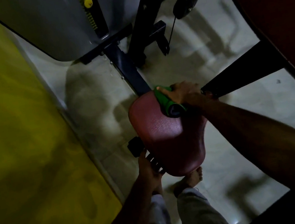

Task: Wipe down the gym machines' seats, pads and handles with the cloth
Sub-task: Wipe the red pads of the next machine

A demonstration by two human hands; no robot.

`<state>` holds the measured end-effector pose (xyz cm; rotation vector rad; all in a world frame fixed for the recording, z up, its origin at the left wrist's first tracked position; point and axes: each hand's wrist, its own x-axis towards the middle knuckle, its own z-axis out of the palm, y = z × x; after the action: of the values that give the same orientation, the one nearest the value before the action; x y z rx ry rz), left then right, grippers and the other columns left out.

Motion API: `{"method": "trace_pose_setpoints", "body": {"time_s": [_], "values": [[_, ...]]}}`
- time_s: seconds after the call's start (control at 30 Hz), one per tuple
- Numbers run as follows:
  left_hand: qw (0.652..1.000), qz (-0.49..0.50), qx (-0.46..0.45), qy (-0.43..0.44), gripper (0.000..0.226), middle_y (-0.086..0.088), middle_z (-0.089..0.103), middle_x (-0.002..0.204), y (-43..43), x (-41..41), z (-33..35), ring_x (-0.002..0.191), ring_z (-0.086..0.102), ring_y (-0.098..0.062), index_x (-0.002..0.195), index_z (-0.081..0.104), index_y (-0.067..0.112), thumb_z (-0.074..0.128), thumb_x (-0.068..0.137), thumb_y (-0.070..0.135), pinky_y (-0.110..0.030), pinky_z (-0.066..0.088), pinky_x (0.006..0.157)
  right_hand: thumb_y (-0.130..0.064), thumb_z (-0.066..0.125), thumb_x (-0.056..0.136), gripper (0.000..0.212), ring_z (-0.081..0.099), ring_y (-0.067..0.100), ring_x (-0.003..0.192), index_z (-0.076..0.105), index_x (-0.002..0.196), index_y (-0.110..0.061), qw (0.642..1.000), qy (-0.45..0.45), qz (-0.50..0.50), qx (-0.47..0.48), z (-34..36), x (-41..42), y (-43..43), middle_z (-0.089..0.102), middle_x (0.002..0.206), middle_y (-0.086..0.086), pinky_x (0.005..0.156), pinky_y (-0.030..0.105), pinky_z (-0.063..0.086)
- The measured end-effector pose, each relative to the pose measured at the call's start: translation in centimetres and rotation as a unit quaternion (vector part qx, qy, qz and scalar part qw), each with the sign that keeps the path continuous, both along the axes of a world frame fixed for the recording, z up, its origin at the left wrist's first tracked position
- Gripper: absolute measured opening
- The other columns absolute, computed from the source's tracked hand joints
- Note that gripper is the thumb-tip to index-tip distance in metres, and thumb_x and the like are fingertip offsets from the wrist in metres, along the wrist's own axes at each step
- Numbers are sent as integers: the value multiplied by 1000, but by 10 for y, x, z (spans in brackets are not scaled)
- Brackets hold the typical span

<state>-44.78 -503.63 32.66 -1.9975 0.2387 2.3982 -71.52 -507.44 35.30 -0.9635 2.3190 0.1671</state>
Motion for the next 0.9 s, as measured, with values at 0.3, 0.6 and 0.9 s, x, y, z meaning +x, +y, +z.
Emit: {"method": "trace_pose_setpoints", "body": {"time_s": [0.3, 0.6, 0.9], "values": [[996, -74, -30, 27, 30, -2, 59, 81, -2, 8, 10, 66, 63, -15, 93, 57, 23, 41, 101, 47, -28, 51, 54, -77, 52, 87, 75, 54, 40, 129, 50, 145, -30, 916, 69, -347, -189, -14, 5, 105, 55, 144, 15, 105, 47, 48], [985, -160, -66, 0, 50, -5, 65, 123, 7, 6, 28, 109, 62, -26, 128, 57, 26, 29, 101, 58, -41, 48, 97, -64, 45, 98, 85, 50, 50, 127, 28, 158, -7, 851, 3, -483, -205, -16, 145, 148, 45, 146, 28, 102, 56, 44], [980, -194, -43, -15, 70, -29, 59, 126, 10, 1, 22, 88, 59, -40, 151, 35, 11, 23, 101, 59, -27, 43, 64, -75, 33, 96, 89, 10, 44, 154, 12, 164, -21, 972, 95, -137, -166, -17, 152, 149, -2, 171, 15, 119, 67, 9]]}}
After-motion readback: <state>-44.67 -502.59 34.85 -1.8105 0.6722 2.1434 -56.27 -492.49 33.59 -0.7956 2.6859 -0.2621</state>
